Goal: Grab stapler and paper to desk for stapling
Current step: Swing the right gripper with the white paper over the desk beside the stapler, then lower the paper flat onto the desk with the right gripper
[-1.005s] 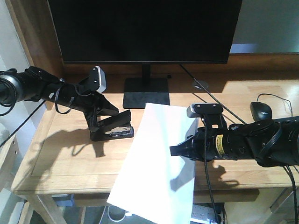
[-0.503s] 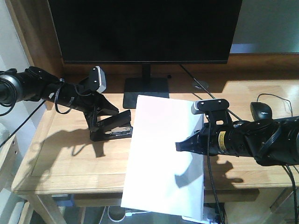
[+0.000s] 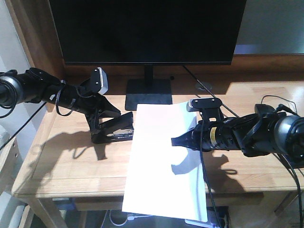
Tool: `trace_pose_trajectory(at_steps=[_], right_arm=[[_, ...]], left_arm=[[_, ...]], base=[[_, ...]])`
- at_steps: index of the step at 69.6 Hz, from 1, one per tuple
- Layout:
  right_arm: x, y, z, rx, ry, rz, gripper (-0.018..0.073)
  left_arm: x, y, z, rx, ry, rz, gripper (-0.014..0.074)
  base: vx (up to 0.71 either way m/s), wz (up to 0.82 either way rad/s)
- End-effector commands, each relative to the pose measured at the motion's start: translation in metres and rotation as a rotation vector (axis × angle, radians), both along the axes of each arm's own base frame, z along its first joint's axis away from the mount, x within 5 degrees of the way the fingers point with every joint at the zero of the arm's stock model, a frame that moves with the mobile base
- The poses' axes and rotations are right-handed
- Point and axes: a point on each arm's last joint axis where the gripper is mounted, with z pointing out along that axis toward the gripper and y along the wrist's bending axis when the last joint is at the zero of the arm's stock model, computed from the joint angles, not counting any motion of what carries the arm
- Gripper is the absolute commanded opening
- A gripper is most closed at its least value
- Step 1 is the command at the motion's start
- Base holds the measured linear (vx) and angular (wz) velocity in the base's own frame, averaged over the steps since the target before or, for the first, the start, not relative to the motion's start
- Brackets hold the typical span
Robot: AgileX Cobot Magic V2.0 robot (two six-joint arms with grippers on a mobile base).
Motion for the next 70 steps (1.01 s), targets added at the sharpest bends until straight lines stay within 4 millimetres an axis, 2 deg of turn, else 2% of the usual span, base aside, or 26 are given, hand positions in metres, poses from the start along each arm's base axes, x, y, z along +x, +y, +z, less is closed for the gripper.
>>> trace_pose_trajectory(at_steps=[1,34,55,70], right_arm=[[0.009,0.003,0.02,-0.003,-0.075,0.02,-0.0005],[0.028,0.009,0.007,0.002,-0.063,0.005,-0.0005],[0.03,0.008,-0.006,-0.018,-0.039,-0.007,-0.0005],[0.036,0.011,0.002,-0.006,-0.062,0.009,-0.0005]], left_arm=[[0.0,-0.004,0.039,-0.067,-0.07,0.015,-0.0006],[0.0,-0.004,0.039,-0.067,-0.07,0.015,-0.0006],[0.0,-0.004,0.039,-0.067,-0.07,0.015,-0.0006],[0.0,-0.004,0.039,-0.067,-0.07,0.015,-0.0006]], base=[[0.0,0.0],[0.0,0.0],[0.0,0.0],[0.0,0.0]])
